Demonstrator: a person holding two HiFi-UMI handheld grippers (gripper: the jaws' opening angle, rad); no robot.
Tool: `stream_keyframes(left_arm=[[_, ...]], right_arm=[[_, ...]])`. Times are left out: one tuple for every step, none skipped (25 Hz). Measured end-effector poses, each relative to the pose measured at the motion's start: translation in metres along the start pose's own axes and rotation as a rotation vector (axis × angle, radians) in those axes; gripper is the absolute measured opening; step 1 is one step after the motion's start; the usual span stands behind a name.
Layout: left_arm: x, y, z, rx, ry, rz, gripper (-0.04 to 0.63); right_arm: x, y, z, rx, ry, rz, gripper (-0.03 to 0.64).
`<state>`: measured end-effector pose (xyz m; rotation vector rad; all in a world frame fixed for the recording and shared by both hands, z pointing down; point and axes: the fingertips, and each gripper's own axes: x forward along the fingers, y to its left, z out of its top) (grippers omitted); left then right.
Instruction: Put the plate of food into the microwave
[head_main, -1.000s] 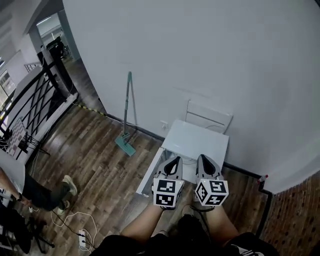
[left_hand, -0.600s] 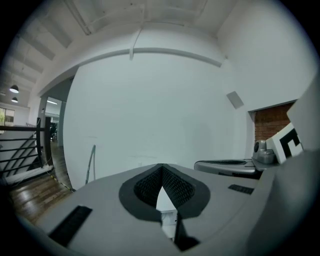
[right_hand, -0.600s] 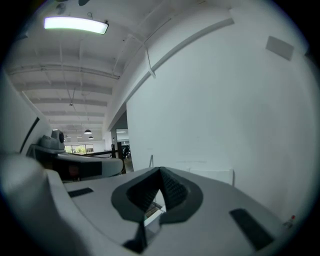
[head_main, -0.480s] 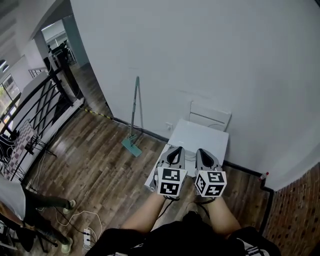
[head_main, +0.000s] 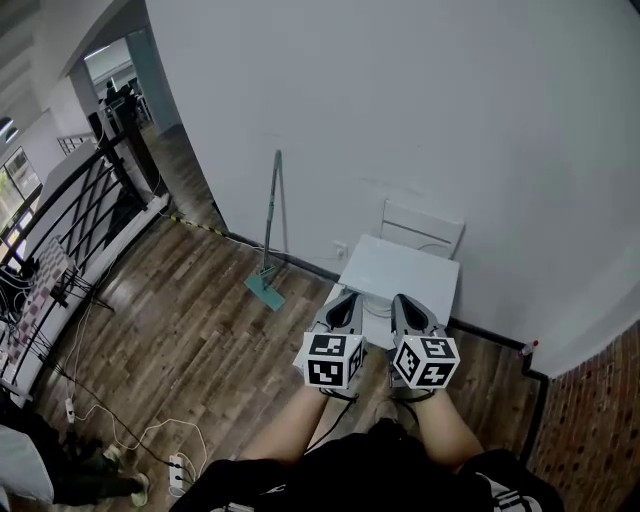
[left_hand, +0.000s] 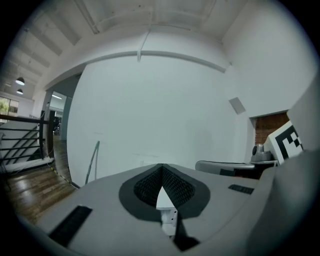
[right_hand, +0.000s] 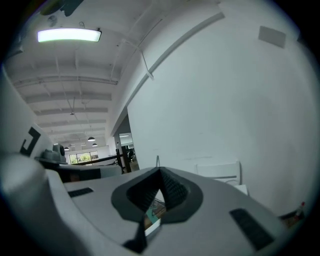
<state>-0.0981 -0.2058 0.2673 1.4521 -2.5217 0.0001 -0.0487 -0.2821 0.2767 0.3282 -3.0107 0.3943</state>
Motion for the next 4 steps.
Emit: stream_keyframes(left_arm=[[-0.001,0.005,-0.002,-0.013,0.001,0.008,-0.002],[-0.002,0.010,-0.005,-0.021,0.003,0.016,-0.002],[-0.002,0.015,-0.007,-0.027,0.005,0.025,-0.002],[-0.002,0.020,-0.009,-0.032,0.006,0.033,-0.002]], right_arm=[[0.000,0.001,-0.001,-0.001,-0.004,0.004,0.012],[0.000,0.001,-0.001,-0.005,-0.007,0.006,0.012],[0.000,0.001,-0.003,-0.009,-0.010,0.008,0.012],[0.000,0.000,-0.004,-0.013,-0.012,0.008,0.012]])
